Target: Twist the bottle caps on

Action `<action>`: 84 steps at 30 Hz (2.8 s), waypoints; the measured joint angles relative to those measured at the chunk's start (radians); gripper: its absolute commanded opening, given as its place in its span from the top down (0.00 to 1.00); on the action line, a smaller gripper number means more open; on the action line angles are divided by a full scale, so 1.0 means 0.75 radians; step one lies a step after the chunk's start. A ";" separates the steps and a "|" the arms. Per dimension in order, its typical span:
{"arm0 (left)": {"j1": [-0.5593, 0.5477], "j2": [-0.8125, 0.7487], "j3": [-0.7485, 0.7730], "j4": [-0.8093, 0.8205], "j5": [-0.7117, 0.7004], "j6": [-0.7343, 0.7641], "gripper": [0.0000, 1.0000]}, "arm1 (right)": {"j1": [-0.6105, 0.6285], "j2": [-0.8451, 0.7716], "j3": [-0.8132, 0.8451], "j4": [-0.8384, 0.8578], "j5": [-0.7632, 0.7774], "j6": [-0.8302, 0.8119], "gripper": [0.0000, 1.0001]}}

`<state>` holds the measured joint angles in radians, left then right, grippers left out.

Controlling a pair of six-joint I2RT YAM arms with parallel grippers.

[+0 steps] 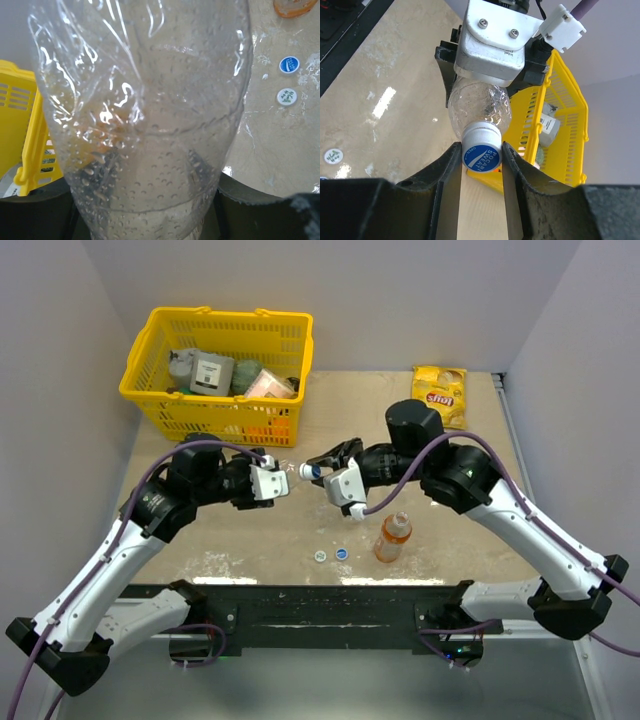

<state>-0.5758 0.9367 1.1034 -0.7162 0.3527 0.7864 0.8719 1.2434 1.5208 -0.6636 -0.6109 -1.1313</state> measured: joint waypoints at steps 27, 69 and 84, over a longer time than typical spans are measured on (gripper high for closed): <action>-0.007 -0.275 -0.420 0.763 -0.688 0.219 1.00 | -0.044 0.255 0.139 0.403 0.120 1.456 1.00; 0.057 0.043 -0.013 -0.081 0.118 -0.047 1.00 | 0.053 -0.009 0.012 -0.100 0.057 0.014 0.41; 0.058 0.047 -0.012 -0.117 0.143 0.031 1.00 | 0.100 0.008 0.012 -0.070 0.077 -0.042 0.62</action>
<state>-0.5323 0.9718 1.0943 -0.8043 0.4603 0.8097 0.9466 1.2495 1.5299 -0.7158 -0.5533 -1.1625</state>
